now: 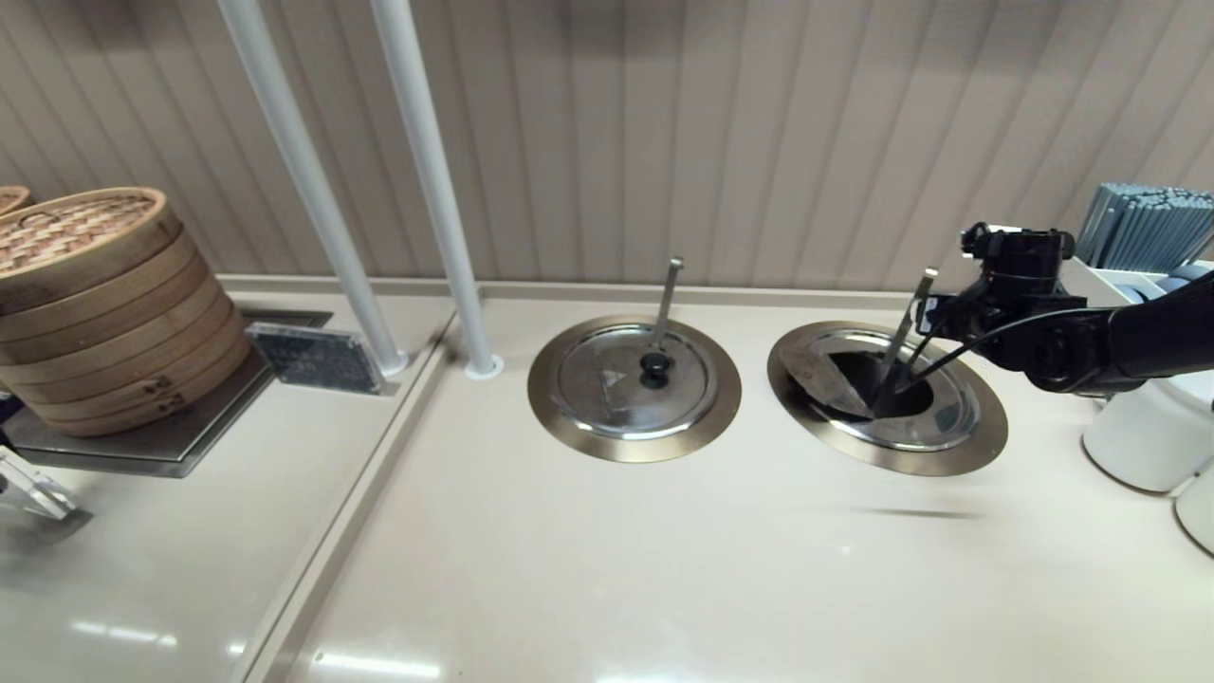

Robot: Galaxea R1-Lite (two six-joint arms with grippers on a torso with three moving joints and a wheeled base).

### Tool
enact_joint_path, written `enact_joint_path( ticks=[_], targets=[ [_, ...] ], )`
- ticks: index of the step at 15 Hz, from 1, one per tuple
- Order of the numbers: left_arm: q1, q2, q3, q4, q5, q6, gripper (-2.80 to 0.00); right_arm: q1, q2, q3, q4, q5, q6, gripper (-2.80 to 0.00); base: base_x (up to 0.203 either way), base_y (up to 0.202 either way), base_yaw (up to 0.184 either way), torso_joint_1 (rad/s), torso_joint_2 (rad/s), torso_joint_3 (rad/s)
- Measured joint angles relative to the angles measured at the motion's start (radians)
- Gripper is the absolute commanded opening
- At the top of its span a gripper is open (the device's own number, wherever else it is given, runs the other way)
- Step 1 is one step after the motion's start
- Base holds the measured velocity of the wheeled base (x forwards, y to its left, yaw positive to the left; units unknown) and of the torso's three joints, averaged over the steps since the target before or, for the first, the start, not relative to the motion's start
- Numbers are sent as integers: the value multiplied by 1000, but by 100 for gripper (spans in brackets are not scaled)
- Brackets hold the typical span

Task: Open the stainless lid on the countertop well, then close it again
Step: Stir with a spoon

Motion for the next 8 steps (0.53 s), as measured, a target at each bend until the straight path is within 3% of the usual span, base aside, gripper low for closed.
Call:
enact_joint_path(
  ticks=[4,8],
  targets=[
    [0,0,0,0,0,0,-280,-31,46,-55,42,16,15,0,0,0,0,0,0,0],
    [0,0,0,0,0,0,-280,-33,94,-70,-12,129,57,0,0,0,0,0,0,0]
  ],
)
